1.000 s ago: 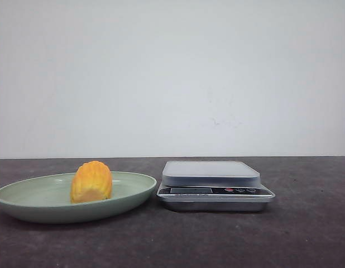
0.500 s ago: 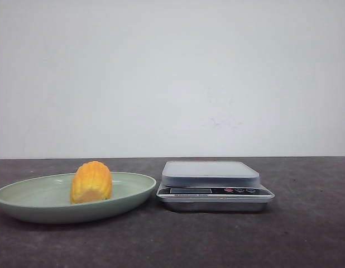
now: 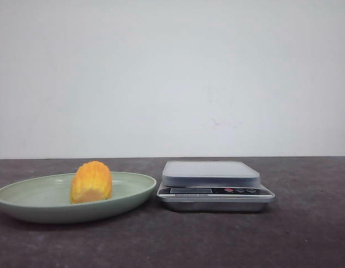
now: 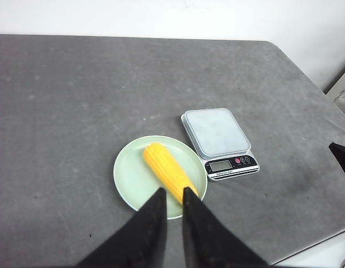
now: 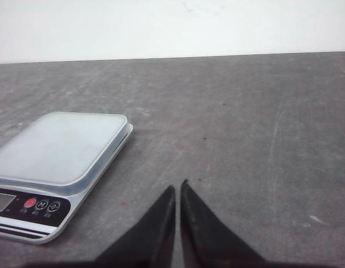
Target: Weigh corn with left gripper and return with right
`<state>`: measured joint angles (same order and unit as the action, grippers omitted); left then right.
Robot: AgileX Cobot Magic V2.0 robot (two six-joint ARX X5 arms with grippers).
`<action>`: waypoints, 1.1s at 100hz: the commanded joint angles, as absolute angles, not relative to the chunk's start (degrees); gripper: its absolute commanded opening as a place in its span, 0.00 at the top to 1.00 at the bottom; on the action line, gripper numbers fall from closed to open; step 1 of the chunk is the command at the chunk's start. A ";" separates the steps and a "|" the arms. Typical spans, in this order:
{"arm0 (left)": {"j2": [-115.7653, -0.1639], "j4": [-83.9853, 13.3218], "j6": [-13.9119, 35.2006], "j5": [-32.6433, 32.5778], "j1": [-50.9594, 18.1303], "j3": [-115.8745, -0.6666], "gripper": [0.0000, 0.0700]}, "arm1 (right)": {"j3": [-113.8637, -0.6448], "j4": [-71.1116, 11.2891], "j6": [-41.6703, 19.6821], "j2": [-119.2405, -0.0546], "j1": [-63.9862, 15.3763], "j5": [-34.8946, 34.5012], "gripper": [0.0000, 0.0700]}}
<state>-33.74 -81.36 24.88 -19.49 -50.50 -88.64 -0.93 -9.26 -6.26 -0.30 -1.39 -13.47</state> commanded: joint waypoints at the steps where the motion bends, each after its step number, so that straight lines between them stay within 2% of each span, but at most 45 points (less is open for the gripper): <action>1: -34.04 -83.09 24.99 -19.70 -51.03 -89.69 0.99 | -0.73 -9.37 -2.52 -0.23 -1.43 -13.23 0.99; 10: -34.04 -83.09 24.99 -19.70 -51.03 -89.69 0.99 | -0.73 -9.34 4.78 -0.23 -1.41 -13.26 0.99; 19: -34.04 -83.09 24.99 -19.70 -51.03 -89.69 0.99 | -0.73 -9.21 8.34 -0.23 -1.41 -13.47 0.99; 110: -34.04 -83.09 24.99 -19.70 -51.03 -89.69 0.99 | -0.73 -9.04 8.34 -0.21 -1.37 -13.47 0.99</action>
<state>-33.74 -81.36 24.88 -19.49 -50.50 -88.64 -0.93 -9.23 7.70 -0.30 -1.39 -13.47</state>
